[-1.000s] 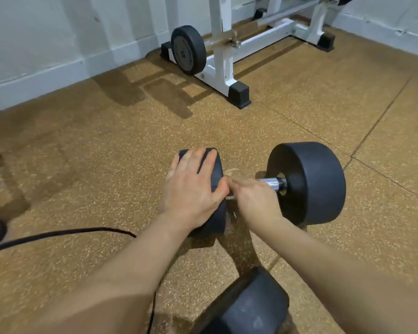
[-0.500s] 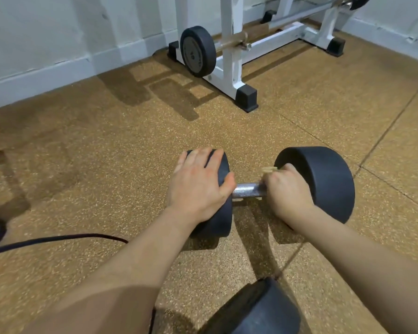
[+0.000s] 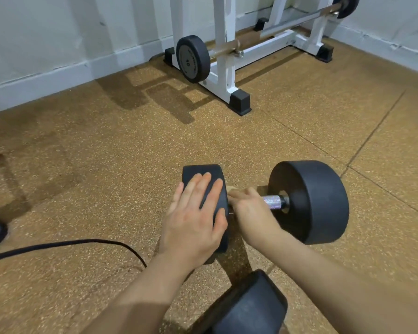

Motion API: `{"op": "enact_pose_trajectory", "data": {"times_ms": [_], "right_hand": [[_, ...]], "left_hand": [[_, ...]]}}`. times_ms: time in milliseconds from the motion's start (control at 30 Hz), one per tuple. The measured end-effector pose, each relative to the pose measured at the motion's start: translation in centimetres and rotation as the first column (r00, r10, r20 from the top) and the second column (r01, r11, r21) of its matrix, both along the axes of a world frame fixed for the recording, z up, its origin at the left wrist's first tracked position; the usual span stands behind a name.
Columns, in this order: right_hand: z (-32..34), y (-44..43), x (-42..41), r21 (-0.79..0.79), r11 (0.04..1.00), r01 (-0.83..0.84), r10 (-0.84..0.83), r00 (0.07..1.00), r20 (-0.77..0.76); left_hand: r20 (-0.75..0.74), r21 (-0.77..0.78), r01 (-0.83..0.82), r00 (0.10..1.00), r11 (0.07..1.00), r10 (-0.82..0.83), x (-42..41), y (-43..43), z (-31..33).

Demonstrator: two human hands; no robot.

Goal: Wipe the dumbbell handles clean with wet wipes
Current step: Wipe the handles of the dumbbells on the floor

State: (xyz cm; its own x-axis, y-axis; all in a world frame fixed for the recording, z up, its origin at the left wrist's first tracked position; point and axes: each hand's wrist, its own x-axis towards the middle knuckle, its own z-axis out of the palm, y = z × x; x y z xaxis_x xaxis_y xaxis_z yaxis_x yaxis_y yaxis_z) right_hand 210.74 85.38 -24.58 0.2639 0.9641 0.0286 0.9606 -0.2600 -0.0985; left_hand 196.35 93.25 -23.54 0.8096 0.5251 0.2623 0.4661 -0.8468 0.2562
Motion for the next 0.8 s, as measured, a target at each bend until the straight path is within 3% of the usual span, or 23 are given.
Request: {"op": "enact_pose_trajectory", "data": {"times_ms": [67,200,267,333,400,433,500,600,633,700,800], "right_hand": [[-0.3,-1.7,-0.8,0.014,0.999,0.032,-0.033,0.997,0.066],[1.2,-3.2,2.3,-0.19,0.923,0.336,-0.317,0.94,0.124],[1.7,-1.9,2.3,-0.129,0.939,0.32,-0.316,0.948,0.047],[0.7,-0.5,0.2,-0.076,0.985,0.154,-0.157,0.987,-0.035],[-0.7,-0.4,-1.9,-0.067,0.998,-0.004,0.009,0.998,0.066],[-0.8,-1.0,-1.8,-0.098,0.995,-0.002,0.01,0.996,0.088],[-0.5,-2.6,0.1,-0.174,0.977,0.127,-0.102,0.984,0.149],[0.8,-4.3,2.7,-0.283,0.91,0.304,-0.225,0.933,0.281],[1.2,-3.9,2.7,-0.292,0.905,0.309,-0.233,0.935,0.268],[1.5,-2.4,0.9,-0.253,0.929,0.268,-0.261,0.963,0.063],[1.1,-1.0,-2.0,-0.201,0.979,0.014,-0.029,0.997,-0.07]], "left_hand": [[0.017,0.005,0.033,0.999,0.999,-0.033,-1.0,-0.4,0.0],[0.049,-0.006,0.048,0.998,0.999,-0.048,-2.0,-1.4,-0.2],[0.097,-0.009,0.029,0.995,1.0,-0.028,-1.9,-1.3,0.0],[0.106,-0.002,-0.021,0.994,1.0,0.021,-1.1,-0.4,1.5],[0.009,-0.013,-0.061,0.998,0.998,0.061,0.5,0.6,3.4],[-0.082,-0.022,-0.077,0.994,0.997,0.075,1.4,0.9,3.9],[-0.223,-0.032,-0.103,0.97,0.994,0.093,2.3,0.6,3.3],[-0.255,0.003,-0.107,0.961,0.994,0.104,1.9,-0.4,1.8],[-0.246,0.024,-0.112,0.962,0.993,0.115,1.7,-0.6,1.5],[-0.208,0.039,-0.123,0.97,0.992,0.128,1.1,-1.3,1.5],[-0.105,0.041,-0.109,0.988,0.993,0.113,0.2,-2.5,1.0]]}}
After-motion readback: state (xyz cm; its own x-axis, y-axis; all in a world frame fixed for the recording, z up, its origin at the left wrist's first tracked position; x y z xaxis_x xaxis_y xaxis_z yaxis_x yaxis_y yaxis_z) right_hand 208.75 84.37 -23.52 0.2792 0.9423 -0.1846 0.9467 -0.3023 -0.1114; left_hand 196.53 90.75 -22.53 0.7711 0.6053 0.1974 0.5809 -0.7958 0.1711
